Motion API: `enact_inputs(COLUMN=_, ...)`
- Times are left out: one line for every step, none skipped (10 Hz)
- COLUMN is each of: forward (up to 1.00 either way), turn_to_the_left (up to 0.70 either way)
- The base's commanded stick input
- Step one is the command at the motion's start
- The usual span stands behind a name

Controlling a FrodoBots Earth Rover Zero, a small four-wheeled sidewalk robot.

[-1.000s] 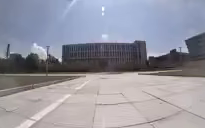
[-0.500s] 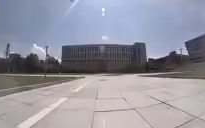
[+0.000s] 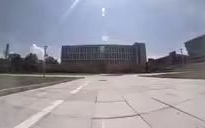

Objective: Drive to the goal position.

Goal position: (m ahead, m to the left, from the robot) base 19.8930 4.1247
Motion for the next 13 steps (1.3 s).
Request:
enact_inputs(forward=0.50, turn_to_the_left=0.01)
enact_inputs(forward=0.50, turn_to_the_left=0.01)
enact_inputs(forward=0.50, turn_to_the_left=0.01)
enact_inputs(forward=0.50, turn_to_the_left=0.01)
enact_inputs(forward=0.50, turn_to_the_left=0.01)
enact_inputs(forward=0.50, turn_to_the_left=0.01)
enact_inputs(forward=0.50, turn_to_the_left=0.01)
enact_inputs(forward=0.50, turn_to_the_left=0.01)
enact_inputs(forward=0.50, turn_to_the_left=0.01)
enact_inputs(forward=0.50, turn_to_the_left=0.01)
enact_inputs(forward=0.50, turn_to_the_left=0.01)
enact_inputs(forward=0.50, turn_to_the_left=0.01)
enact_inputs(forward=0.50, turn_to_the_left=0.01)
